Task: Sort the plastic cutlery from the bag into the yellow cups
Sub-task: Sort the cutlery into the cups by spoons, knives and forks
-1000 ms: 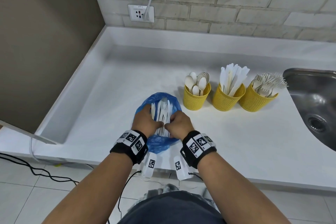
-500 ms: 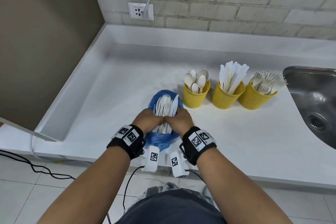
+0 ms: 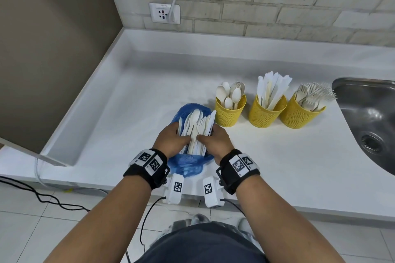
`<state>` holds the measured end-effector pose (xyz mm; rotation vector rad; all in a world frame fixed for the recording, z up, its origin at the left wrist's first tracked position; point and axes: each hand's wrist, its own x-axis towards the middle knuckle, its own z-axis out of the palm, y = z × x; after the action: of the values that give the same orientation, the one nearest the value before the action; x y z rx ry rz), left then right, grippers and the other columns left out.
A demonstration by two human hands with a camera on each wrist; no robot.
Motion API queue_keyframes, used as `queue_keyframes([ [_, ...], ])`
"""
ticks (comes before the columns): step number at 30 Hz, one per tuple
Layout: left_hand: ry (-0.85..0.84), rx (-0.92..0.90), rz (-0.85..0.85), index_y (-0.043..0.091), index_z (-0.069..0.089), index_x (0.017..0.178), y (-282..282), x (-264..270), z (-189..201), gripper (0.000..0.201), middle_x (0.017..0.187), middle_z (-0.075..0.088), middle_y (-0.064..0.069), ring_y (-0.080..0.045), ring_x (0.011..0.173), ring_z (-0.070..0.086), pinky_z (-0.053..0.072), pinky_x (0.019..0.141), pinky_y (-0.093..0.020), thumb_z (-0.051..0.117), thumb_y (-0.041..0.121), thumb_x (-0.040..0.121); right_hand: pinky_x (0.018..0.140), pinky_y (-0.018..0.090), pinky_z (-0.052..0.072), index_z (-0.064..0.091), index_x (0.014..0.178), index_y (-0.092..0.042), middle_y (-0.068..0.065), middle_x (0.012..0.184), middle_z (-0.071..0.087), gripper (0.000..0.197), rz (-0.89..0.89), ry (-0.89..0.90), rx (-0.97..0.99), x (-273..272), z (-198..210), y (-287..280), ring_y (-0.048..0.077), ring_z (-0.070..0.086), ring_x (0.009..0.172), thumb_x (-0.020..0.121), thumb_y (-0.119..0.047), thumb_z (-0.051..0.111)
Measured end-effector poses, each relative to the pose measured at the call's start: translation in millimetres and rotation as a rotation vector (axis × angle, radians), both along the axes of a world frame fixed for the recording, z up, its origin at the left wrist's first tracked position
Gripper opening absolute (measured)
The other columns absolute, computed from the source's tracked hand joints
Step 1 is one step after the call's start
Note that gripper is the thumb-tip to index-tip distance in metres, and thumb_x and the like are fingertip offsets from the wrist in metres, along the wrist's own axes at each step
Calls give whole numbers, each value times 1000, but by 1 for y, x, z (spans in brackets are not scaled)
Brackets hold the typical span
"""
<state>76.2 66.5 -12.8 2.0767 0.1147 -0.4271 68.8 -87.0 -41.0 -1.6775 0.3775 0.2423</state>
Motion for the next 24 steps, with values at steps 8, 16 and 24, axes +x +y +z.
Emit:
queue_keyframes([
  [8,130,-247,-52,23,71,116,-3,-4,4,50,108,77,-5,-27,106,72,56,98,-52,62,10,69,101,58,54,65,132,-16,11,122,74,58,55,47,235,0,2,-3,34,70,114,77,2,62],
  [16,138,-357,-119,22,68,120,-12,-8,9,47,114,76,-9,-24,109,71,59,95,-38,59,-11,88,98,52,57,69,129,-5,21,120,73,53,129,97,409,-1,9,-4,38,69,115,82,15,52],
  [24,112,-239,95,19,74,102,-11,-7,-2,27,96,79,-6,-26,94,74,59,91,-44,67,5,81,99,60,55,74,115,-9,19,113,76,46,5,96,350,1,1,-8,40,71,109,80,12,53],
])
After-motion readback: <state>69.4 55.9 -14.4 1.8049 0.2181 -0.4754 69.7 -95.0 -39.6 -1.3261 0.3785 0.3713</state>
